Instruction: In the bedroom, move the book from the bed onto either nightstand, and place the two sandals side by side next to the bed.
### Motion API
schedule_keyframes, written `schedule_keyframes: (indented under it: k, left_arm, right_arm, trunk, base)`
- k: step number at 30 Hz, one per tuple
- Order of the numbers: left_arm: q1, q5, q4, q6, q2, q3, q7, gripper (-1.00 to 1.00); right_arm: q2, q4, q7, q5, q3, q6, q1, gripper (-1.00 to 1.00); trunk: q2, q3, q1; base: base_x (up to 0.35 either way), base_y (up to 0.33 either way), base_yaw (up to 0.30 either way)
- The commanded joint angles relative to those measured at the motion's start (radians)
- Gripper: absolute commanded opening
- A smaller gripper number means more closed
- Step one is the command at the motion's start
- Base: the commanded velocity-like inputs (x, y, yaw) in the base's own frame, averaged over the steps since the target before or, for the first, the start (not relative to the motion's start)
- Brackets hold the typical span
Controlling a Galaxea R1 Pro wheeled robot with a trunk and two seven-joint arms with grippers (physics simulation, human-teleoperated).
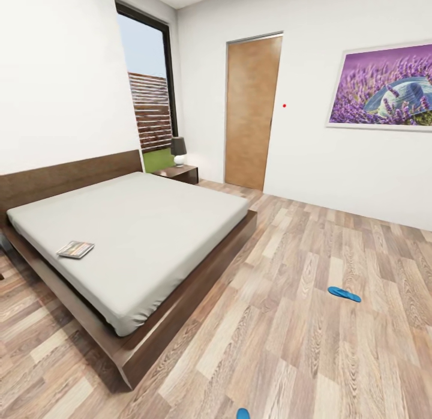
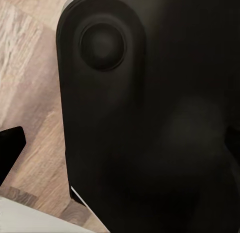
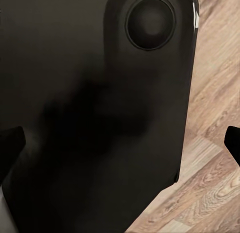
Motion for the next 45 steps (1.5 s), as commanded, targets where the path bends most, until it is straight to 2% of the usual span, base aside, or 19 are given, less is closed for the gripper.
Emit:
schedule_keyframes:
  k: [1,45]
  left_arm:
    - [-0.001,0.000,0.001,-0.003,0.000,0.001,-0.001,1.00]
    - [-0.001,-0.001,0.001,-0.004,0.000,-0.001,-0.001,1.00]
  right_arm:
    - [0.000,-0.001,0.000,0.000,0.000,-0.001,0.000,1.00]
    - [0.001,-0.013,0.003,0.000,0.002,-0.001,0.000,1.00]
  trunk:
    - [0.000,-0.001,0.000]
    - [0.000,-0.001,0.000]
  base:
    - [0.040,0.106,0.000]
    - [0.014,0.032,0.000]
